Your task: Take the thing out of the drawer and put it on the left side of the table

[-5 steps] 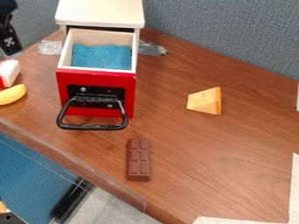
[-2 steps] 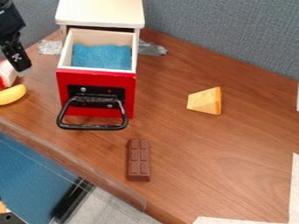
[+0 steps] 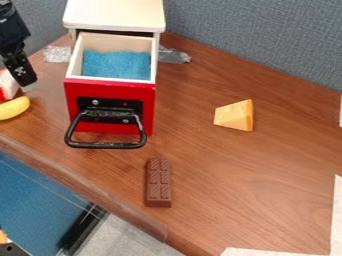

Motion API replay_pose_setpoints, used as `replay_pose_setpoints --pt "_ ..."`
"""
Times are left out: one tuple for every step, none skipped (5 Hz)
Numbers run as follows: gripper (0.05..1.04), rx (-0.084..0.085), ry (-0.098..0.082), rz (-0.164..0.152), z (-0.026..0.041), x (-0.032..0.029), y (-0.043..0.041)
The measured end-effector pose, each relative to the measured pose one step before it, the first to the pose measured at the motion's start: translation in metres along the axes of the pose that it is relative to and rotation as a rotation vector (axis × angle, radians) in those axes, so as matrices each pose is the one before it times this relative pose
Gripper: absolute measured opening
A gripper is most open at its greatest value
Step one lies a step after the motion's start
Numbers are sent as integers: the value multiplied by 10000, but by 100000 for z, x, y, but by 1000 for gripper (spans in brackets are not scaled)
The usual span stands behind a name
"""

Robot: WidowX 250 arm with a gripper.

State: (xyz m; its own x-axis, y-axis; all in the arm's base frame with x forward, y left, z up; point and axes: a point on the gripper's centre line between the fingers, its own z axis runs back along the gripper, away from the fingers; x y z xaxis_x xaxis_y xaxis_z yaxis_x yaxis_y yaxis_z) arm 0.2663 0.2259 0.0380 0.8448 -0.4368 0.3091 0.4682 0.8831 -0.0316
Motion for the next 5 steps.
replay_pose_setpoints --pt "463 -440 -127 -73 -689 -36 -476" --pt "532 -16 38 -87 0 -61 -24" --pt "842 -30 -26 -121 0 41 -48" --pt "1013 551 -94 -187 2073 718 69" --pt "1009 373 -553 -122 3099 1217 -683"
